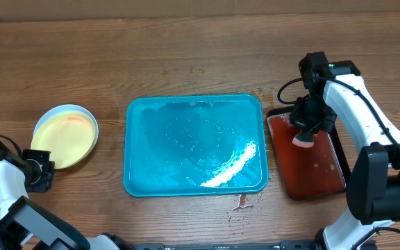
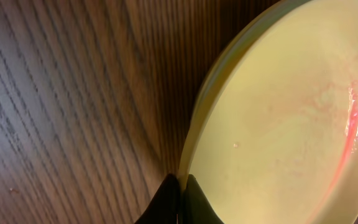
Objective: Clean dirty plates on tray and stack at the side
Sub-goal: 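Carry the yellow plate left and lower it onto the plate stack, then open the left gripper and withdraw it from the stack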
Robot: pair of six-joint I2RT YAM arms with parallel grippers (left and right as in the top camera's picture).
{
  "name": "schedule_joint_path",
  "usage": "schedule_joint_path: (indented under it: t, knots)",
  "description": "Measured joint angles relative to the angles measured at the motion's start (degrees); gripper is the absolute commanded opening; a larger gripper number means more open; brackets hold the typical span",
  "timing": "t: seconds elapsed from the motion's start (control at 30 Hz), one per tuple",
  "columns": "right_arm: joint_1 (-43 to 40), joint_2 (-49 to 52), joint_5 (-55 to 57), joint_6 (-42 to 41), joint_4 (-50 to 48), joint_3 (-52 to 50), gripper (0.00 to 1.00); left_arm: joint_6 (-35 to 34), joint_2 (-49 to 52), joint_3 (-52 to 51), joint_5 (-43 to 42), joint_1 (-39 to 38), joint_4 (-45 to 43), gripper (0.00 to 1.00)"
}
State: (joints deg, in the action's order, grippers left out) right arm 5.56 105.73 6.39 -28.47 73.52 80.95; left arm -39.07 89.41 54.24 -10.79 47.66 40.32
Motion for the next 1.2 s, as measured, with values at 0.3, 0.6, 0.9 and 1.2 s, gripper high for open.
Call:
schedule_joint_path:
  t: [0.3,0.6,0.9,1.2]
  knots:
    - [0.0,0.0,-0.1,0.0,0.1,0.0,0.04,0.8,0.0,0.0,-1.5,0.0,-2.7,0.57]
    - [0.0,0.0,-0.2,0.0,0.0,0.0,0.04,2.5,0.0,0.0,-5.1,-3.1,-4.2,0.61]
    - [0.0,0.0,-0.2,-1.7,0.8,0.0,0.04,4.2,-0.1,5.1,-8.2,-11.8,-2.1,0.63]
    - [0.0,0.0,-0.2,-5.6,0.9,-0.1,0.04,9.8,-1.9,8.1,-7.3,-31.5,-0.2,0.72]
